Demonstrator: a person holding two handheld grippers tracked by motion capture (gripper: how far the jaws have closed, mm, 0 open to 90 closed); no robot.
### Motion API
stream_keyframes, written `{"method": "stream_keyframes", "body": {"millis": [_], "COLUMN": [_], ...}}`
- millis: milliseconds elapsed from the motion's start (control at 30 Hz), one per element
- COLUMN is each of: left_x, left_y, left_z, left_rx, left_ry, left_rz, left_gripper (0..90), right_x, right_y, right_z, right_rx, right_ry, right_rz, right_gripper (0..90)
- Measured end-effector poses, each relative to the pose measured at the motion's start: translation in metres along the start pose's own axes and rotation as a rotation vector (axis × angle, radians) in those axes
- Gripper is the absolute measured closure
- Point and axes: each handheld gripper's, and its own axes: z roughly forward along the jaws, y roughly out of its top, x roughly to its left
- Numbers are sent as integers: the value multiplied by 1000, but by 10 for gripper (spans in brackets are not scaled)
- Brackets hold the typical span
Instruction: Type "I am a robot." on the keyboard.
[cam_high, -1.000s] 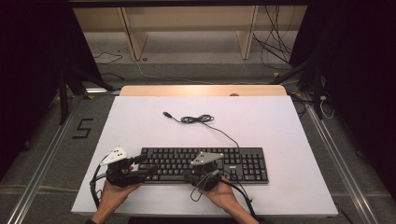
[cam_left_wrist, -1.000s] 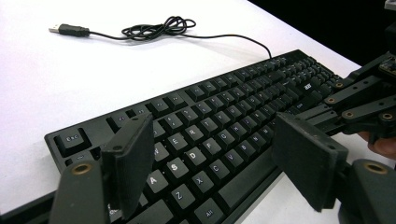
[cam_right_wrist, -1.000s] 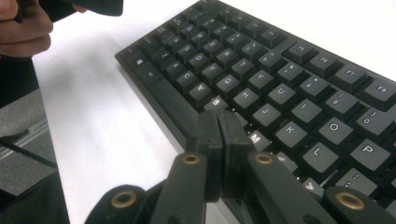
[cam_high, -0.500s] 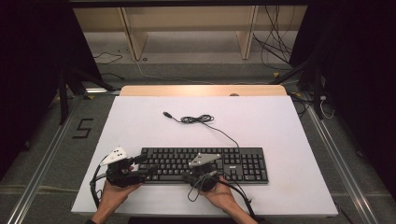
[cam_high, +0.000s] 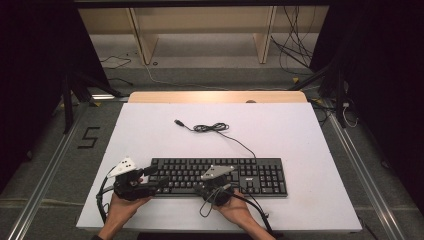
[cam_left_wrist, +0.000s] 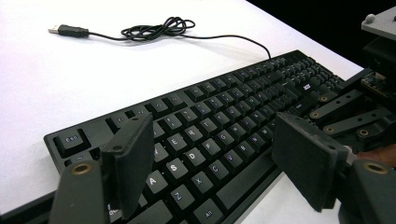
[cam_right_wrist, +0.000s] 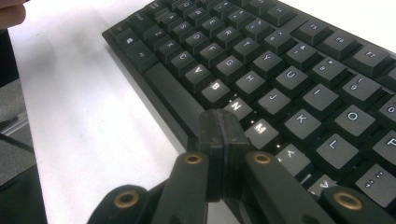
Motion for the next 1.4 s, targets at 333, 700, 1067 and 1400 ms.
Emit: {"method": "stream_keyframes", "body": {"millis": [333, 700, 1067, 1400], "left_x": [1, 4, 14, 18], "left_y": [0, 0, -3, -5], "left_z": [0, 0, 4, 15], "left_rx": [-1, 8, 69, 132], "left_ry": [5, 26, 98, 126], "left_rz": [0, -11, -75, -58], "left_gripper": [293, 305, 491, 748], "right_x": [-3, -10, -16, -17], "right_y": [3, 5, 7, 7], "right_z": [-8, -23, -35, -43], "right_rx": [-47, -109, -135, -167], "right_ry": [35, 38, 17, 12], "right_rz": [36, 64, 97, 87], "right_gripper": [823, 651, 432, 386]}}
